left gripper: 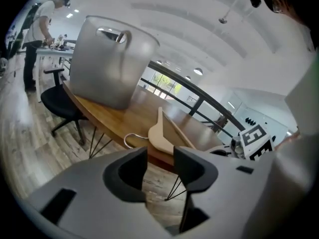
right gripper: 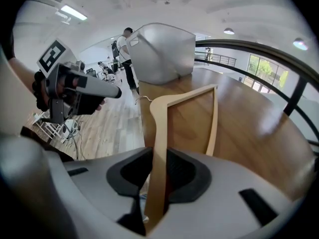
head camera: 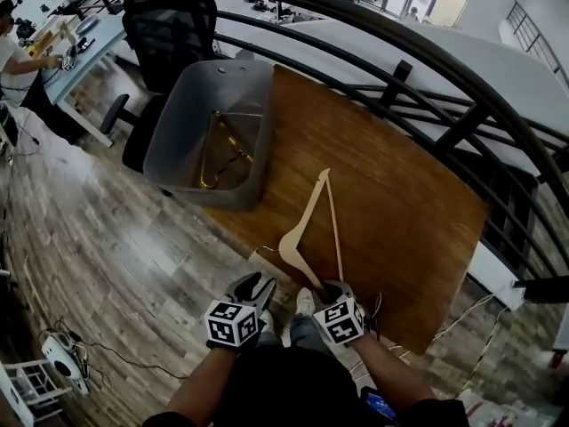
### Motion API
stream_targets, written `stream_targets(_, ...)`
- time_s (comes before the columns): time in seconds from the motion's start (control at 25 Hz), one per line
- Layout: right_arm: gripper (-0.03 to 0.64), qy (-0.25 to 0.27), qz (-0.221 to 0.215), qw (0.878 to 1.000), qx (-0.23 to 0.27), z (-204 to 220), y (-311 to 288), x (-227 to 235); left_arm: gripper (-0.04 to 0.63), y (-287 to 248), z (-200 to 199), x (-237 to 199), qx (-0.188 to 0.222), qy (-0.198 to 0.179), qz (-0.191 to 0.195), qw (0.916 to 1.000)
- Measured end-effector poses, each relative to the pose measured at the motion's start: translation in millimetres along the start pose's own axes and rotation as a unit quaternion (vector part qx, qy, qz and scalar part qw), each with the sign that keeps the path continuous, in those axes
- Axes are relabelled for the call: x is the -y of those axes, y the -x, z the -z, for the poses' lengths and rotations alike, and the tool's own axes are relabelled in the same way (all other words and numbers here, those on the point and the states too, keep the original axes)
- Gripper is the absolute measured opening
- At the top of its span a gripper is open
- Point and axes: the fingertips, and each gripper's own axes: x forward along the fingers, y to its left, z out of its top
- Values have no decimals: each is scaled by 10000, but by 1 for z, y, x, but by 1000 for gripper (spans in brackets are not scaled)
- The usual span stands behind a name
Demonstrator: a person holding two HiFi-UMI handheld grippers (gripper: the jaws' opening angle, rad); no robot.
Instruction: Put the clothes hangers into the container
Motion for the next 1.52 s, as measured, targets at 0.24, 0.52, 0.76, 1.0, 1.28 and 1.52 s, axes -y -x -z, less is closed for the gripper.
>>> stream_targets(0.24,86,303,16,9995,76,4,1,-12,198,-21,31,-7,-277,608,242,9975)
stream_targets(0.52,86,545,-109,9983,172,14,9,-14,255,-30,38,-27,3,1650,293,9859)
stream_targets(0.76,86,1407,-512,9886,129,31,22,-21,291,-39,37,-31,-163,1637,717,9838)
stream_targets(1.0,86,1784,-757,9809,151,38,27,-30,291,-49,44,-15,-444,2080,1321,9682)
stream_targets(1.28,91,1869,-769,9792,178,38,26,-27,185,-52,44,-10,-723,2342,1851,9517)
stream_targets(1.52,114,2365,-281,9711,133,36,21,-29,89,-44,31,6,-701,2404,2332,9396)
